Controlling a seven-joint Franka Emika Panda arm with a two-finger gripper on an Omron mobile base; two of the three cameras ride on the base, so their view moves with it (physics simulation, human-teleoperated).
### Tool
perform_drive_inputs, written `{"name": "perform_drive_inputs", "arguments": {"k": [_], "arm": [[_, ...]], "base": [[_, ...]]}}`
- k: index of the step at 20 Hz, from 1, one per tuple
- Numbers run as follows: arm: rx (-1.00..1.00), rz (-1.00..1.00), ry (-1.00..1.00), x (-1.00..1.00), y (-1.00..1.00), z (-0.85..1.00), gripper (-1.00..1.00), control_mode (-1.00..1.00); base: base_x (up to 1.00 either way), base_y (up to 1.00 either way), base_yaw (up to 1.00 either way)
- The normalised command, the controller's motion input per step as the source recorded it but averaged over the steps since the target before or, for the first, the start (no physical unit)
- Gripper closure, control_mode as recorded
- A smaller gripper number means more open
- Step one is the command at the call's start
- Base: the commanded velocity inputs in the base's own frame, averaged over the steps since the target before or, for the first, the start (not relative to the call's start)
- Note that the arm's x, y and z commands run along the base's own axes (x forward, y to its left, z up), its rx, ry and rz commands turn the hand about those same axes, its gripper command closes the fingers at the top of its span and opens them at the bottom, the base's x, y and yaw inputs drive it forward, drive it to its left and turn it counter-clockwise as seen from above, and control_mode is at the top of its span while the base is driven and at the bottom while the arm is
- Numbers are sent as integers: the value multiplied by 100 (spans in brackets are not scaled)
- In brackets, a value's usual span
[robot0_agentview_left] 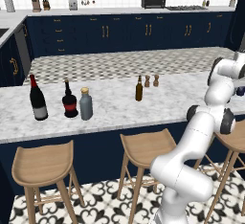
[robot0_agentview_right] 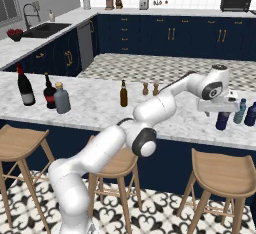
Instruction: Move the plastic bottles in the middle to the plastics group, and the glass bottles in the middle to the glass group.
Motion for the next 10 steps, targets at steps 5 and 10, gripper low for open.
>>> {"name": "perform_drive_inputs", "arguments": {"k": [5, 10], "arm": [[3, -12, 10, -55, 55, 1, -100, -100], [-1, -3, -3, -56, 66, -24, -100, -100]], "base": [[0, 0, 0], [0, 0, 0]]}}
